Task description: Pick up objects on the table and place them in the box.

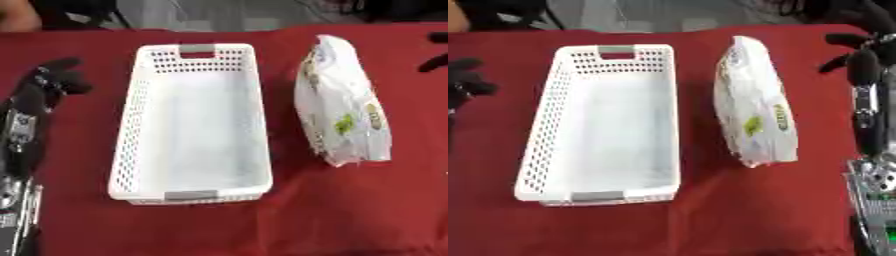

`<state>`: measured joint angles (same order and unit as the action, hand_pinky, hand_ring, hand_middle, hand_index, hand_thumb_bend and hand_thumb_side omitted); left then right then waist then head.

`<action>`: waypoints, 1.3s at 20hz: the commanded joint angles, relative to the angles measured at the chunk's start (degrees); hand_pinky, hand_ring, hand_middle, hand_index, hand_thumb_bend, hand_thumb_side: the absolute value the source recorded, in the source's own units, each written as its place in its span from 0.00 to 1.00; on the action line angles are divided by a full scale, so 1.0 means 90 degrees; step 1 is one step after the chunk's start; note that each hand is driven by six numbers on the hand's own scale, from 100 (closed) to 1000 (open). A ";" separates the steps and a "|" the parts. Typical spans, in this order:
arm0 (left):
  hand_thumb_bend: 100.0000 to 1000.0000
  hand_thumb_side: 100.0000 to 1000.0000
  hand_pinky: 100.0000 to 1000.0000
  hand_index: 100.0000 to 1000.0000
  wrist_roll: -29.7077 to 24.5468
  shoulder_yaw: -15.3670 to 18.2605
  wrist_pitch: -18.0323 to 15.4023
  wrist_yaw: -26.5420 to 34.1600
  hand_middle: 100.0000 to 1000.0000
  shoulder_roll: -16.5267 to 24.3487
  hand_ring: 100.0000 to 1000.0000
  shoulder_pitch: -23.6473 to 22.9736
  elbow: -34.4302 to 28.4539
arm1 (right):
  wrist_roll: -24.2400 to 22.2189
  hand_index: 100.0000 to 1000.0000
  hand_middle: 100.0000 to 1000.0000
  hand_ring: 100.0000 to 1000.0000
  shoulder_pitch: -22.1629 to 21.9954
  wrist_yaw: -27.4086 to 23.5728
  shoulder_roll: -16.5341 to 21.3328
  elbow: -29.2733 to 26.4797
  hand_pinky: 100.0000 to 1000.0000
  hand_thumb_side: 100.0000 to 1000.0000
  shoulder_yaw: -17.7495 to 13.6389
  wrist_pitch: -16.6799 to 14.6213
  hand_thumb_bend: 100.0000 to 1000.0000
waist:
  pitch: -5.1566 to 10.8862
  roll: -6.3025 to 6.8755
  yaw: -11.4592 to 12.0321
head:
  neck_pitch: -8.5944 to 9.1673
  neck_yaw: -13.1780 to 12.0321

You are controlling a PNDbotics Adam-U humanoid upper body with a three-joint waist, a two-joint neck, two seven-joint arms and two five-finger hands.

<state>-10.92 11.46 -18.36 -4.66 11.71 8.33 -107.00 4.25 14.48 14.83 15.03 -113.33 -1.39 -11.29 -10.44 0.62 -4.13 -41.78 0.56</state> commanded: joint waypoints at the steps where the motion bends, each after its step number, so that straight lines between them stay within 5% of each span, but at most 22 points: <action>1: 0.81 1.00 0.68 0.71 -0.0013 0.0005 -0.0010 0.0024 0.81 0.0058 0.58 0.0040 -0.0073 | -0.0019 0.93 0.77 0.69 -0.0001 0.0034 0.0038 -0.0103 0.41 0.90 -0.0008 0.0006 0.46 | 0.0074 -0.0006 0.0006 | 0.0076 0.0053; 14: 0.81 1.00 0.68 0.71 -0.0026 -0.0003 -0.0008 0.0028 0.81 0.0059 0.58 0.0036 -0.0067 | -0.0109 0.93 0.77 0.69 0.0037 0.0265 0.0094 -0.0061 0.41 0.88 -0.0002 0.0069 0.53 | 0.0086 -0.0010 0.0008 | 0.0081 0.0054; 26: 0.81 1.00 0.68 0.71 -0.0070 -0.0042 -0.0019 0.0053 0.81 0.0063 0.58 0.0045 -0.0046 | -0.1253 0.94 0.83 0.72 0.0719 0.2966 0.0831 0.0718 0.44 0.80 0.0255 0.0835 0.60 | 0.0101 -0.0003 0.0075 | 0.0097 0.0093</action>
<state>-11.38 11.11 -18.39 -4.44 11.71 8.33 -106.71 -5.92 19.92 39.70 21.13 -106.97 0.81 -4.42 -10.43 0.62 -3.47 -41.72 0.99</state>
